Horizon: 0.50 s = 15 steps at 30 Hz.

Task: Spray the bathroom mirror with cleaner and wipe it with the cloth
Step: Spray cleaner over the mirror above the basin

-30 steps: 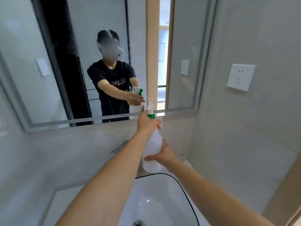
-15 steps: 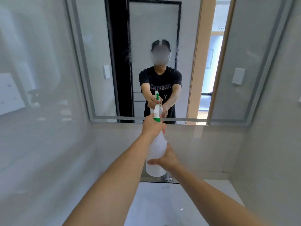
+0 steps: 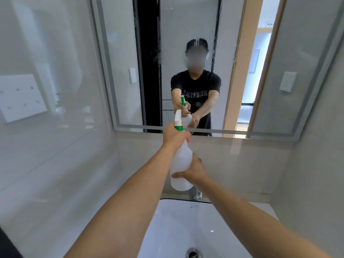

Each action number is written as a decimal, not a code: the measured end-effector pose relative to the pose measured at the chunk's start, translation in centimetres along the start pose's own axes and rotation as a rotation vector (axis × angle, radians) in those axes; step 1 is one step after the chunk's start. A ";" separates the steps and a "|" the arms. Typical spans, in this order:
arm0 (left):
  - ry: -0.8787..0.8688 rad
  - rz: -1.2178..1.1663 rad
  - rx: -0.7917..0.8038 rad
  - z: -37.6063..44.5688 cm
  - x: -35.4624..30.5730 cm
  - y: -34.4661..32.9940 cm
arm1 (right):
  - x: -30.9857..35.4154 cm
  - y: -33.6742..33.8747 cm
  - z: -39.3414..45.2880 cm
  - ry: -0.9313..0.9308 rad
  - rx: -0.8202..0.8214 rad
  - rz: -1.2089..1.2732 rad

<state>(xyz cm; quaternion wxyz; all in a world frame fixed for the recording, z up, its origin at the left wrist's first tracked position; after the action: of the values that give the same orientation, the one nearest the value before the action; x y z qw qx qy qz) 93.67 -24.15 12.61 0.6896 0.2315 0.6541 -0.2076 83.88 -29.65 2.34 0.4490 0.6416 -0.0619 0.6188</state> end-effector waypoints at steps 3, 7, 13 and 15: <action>-0.008 -0.021 -0.050 -0.2 -0.7 1.6 | 1.4 -0.5 0.4 0.025 0.036 -0.008; -0.017 -0.056 -0.121 -0.4 -1.4 4.5 | 3.5 -2.3 0.8 0.076 0.126 -0.003; 0.010 -0.020 -0.217 -0.6 -0.4 9.1 | 5.5 -5.9 0.2 0.094 0.231 -0.004; 0.041 0.015 -0.238 -1.0 0.0 10.4 | 5.8 -7.4 -0.4 0.089 0.269 -0.004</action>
<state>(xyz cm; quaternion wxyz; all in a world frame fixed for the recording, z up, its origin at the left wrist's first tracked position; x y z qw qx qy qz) 98.97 -15.13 13.06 0.7000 0.1568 0.6865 -0.1186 89.62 -22.26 3.49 0.3627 0.6680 0.0429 0.6484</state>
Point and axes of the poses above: each hand's wrist, its own z-axis towards the middle knuckle, its own y-axis out of the back of the hand, x = y × z, the point moved 4 cm from there along z, towards the middle knuckle, and after that the axes turned 9 degrees about y, right-handed, at the moved point
